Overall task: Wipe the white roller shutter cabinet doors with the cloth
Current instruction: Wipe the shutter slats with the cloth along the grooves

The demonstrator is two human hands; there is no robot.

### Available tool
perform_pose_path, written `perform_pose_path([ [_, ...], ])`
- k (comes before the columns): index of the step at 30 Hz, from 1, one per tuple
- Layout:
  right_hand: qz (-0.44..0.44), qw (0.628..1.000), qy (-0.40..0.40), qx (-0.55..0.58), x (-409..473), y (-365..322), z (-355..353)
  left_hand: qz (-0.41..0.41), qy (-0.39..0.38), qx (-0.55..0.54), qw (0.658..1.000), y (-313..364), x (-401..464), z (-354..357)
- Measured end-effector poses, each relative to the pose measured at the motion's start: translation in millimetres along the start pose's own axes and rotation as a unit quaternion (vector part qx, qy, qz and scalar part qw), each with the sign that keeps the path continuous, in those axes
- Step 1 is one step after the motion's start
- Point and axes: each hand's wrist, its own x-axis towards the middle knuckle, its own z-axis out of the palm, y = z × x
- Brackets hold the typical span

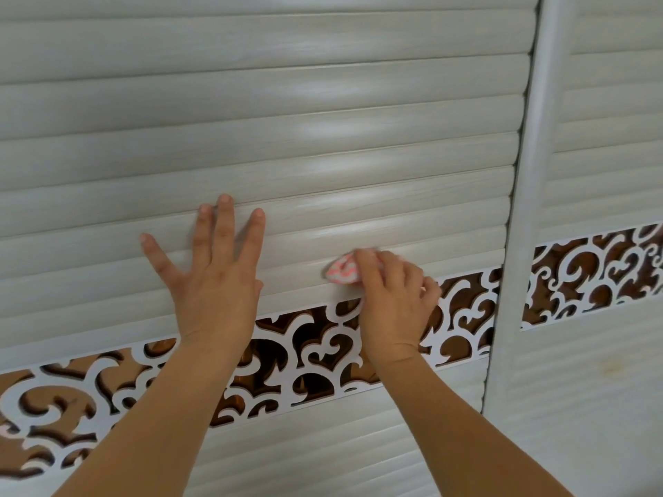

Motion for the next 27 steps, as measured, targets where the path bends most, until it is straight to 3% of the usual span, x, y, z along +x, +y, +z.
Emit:
perform_pose_path([
  [4,-0.07,0.997,-0.022,-0.016,0,3,-4,0.003,0.011,-0.026,1.0,-1,0,0],
  [8,0.024,0.999,0.006,-0.035,5,30,-1,0.005,0.006,-0.019,1.0,-1,0,0],
  [11,0.061,0.998,0.021,-0.027,3,14,0,-0.003,0.001,-0.011,1.0,-1,0,1],
  [15,-0.052,0.998,0.001,-0.022,-3,1,-2,-0.004,-0.002,-0.005,1.0,0,0,1],
  [18,-0.075,0.997,-0.01,-0.03,5,18,-4,0.0,0.004,-0.011,1.0,0,0,0],
  [27,0.163,0.983,-0.062,-0.053,30,94,-17,-0.002,0.01,-0.025,1.0,-3,-2,2],
])
